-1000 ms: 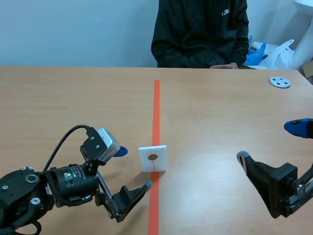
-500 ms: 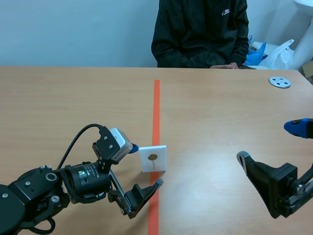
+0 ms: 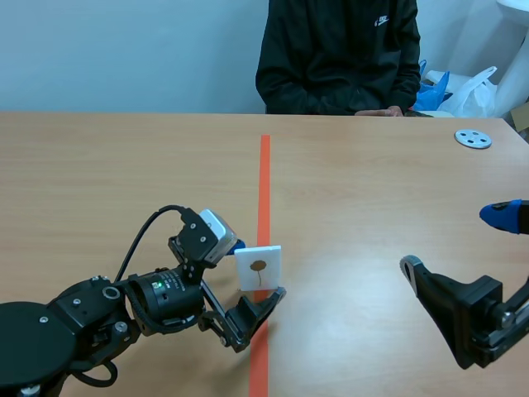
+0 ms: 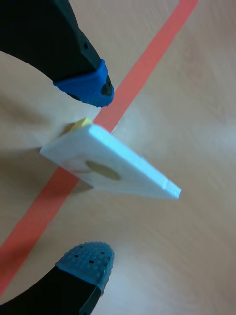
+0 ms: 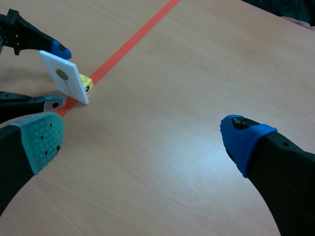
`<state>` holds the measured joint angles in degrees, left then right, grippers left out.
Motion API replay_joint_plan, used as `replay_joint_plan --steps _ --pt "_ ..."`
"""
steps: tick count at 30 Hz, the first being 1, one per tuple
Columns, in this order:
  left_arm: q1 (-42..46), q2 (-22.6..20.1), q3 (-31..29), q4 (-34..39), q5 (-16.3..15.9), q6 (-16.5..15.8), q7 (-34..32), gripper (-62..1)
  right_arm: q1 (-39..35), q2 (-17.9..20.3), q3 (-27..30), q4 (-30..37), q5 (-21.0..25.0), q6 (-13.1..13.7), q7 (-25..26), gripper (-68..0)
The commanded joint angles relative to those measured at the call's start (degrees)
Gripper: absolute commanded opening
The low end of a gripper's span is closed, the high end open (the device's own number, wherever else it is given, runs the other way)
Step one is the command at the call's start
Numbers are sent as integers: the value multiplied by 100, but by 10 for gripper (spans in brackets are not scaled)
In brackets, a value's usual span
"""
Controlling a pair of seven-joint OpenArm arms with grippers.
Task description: Sort the leaf by its shape. The table is split by an orange tape line. A compound leaf with several leaflets goes to the left side, a simple leaf with one blade goes to the right side. Return to the home posture when a red brick is placed on the table.
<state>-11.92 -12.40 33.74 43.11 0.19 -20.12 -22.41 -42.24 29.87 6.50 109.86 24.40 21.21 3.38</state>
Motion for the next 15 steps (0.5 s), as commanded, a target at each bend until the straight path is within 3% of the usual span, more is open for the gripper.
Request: replay_joint_plan --steps 1,11,15 --pt "-48 -2 -22 103 -52 -9 -74 -72 48 9 57 55 15 -24 79 4" --pt "-46 0 409 103 -52 11 -72 -237 48 9 57 55 15 -24 81 4" --pt "-46 26 509 103 -57 155 -72 -254 48 9 57 55 15 -24 81 4"
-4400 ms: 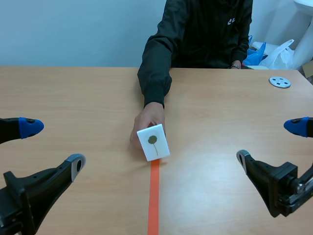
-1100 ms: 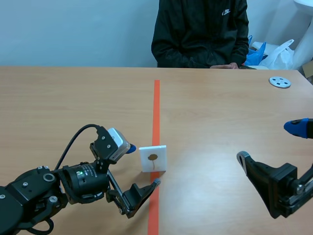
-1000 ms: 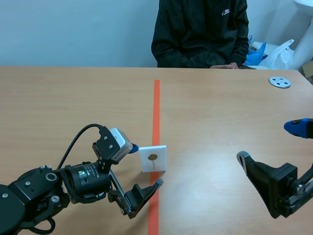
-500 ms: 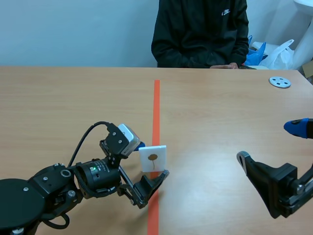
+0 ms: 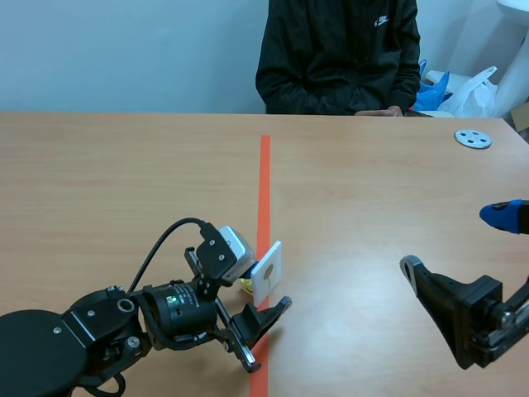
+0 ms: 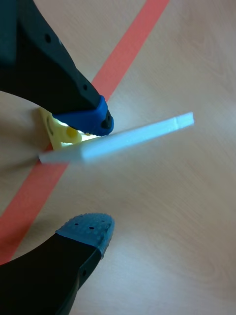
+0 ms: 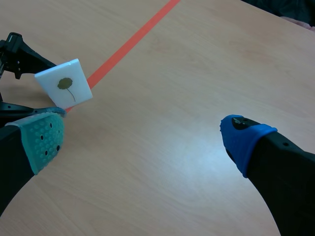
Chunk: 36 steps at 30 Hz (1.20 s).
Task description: Sort the leaf by its shape. The table is split by an orange tape line. A compound leaf with several leaflets goes to the left side, a simple leaf with one blade goes to the right side. Return to the home posture when a red brick is placed on the table.
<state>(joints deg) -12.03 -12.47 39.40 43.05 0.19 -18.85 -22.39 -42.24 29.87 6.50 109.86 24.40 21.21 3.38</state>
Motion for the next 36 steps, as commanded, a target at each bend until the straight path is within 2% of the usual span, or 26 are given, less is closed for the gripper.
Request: replay_joint_plan --steps 1,8,14,16,23,26,32,36 --pt "-35 37 -57 109 -57 35 -74 -254 48 9 57 55 15 -24 81 4" --pt "-33 39 -57 109 -131 50 -52 -254 48 9 57 55 15 -24 81 4" --pt "-33 61 -57 109 -601 166 20 -255 48 9 57 55 15 -24 81 4" --pt "-33 101 -57 109 -730 181 144 -297 48 9 57 55 15 -24 81 4" --pt "0 181 -57 109 -728 330 297 -501 48 9 57 55 15 -24 79 4" --pt "0 181 -57 109 -726 330 297 -563 48 9 57 55 15 -24 79 4" --pt "-4 177 -90 149 -726 323 319 -582 48 9 57 55 15 -24 79 4" --pt "0 111 -240 501 -798 297 680 -582 48 9 57 55 -4 -24 79 4"
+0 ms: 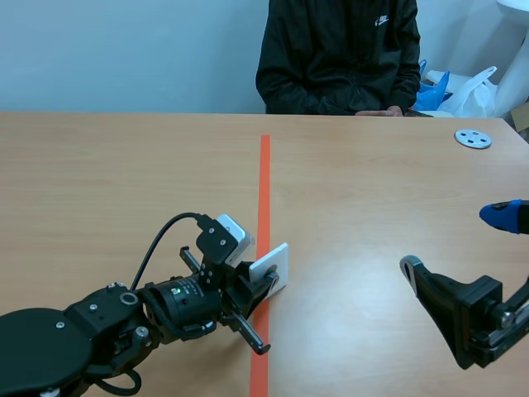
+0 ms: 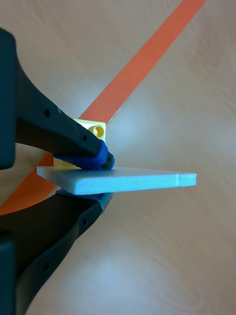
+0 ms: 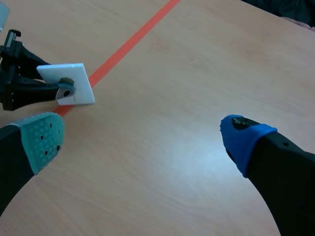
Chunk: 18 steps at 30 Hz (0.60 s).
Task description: Sort the leaf by its shape. The table is split by an orange tape line. A compound leaf with several leaflets goes to the left side, a simple leaf with one blade goes to the right side. Return to the home posture when a red brick is placed on the table.
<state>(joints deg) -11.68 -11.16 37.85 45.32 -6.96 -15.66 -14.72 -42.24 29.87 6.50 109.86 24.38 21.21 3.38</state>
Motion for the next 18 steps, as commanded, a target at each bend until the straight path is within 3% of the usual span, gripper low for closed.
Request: replay_joint_plan --steps 1,9,14,18 --pt "-35 -66 -138 409 -192 -31 0 -582 48 9 57 55 -2 -24 79 4" --pt "-37 -422 -1261 1434 -994 -31 767 -582 48 9 57 55 -2 -24 81 4" --pt "-37 -560 -2277 1517 -1325 37 984 -582 48 9 57 55 -2 -24 81 4" --pt "-37 -715 -2935 1484 -1587 328 1163 -582 48 9 57 55 -2 -24 83 4"
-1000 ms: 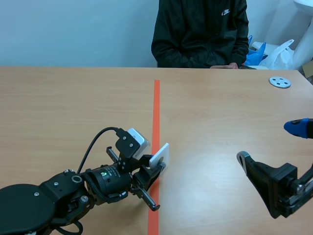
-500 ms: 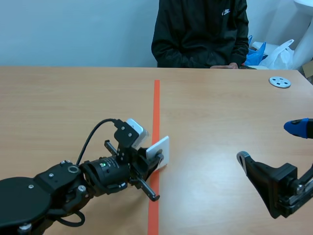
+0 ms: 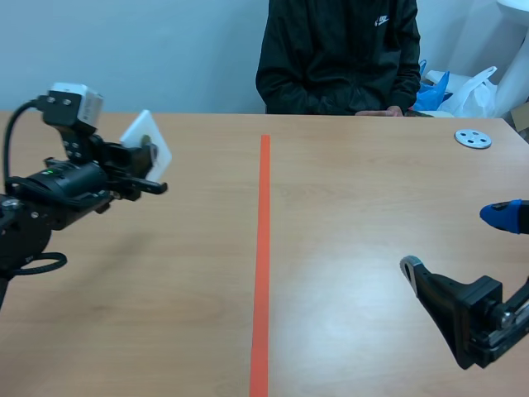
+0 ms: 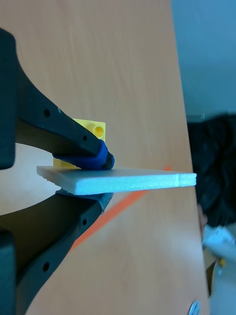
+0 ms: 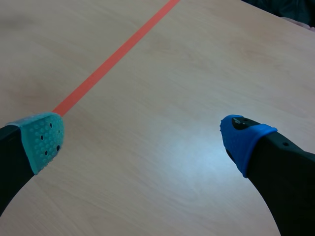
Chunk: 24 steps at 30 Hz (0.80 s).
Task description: Sort the leaf by its shape. The table is split by an orange tape line. A compound leaf with several leaflets goes to the left side, a simple leaf with one blade goes to the right side. Return to the home posture when a red brick is placed on the table.
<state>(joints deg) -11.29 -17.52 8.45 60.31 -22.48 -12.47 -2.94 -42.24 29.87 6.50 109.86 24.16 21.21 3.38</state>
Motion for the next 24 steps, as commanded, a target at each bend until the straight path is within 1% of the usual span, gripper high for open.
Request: replay_joint_plan --steps 1,3,8,13,15,20,24 --pt "-76 -125 -133 -28 -48 96 2 -582 48 9 57 55 20 -24 83 4" --pt "-76 -225 -356 -103 -48 284 2 -582 48 9 57 55 20 -24 83 4" --pt "-81 -444 -682 -435 -48 562 -13 -582 48 9 57 55 20 -24 85 4" --pt "-129 -522 -822 -981 -48 612 -249 -582 48 9 57 55 22 -24 87 4" --pt "-144 -522 -826 -1178 -48 686 -367 -582 48 9 57 55 22 -24 85 4" --pt "-306 -520 -826 -1797 -50 682 -793 -581 48 9 57 55 22 -24 85 4" --pt "-496 -509 -826 -2321 -72 678 -999 -579 48 9 57 55 22 -24 85 4"
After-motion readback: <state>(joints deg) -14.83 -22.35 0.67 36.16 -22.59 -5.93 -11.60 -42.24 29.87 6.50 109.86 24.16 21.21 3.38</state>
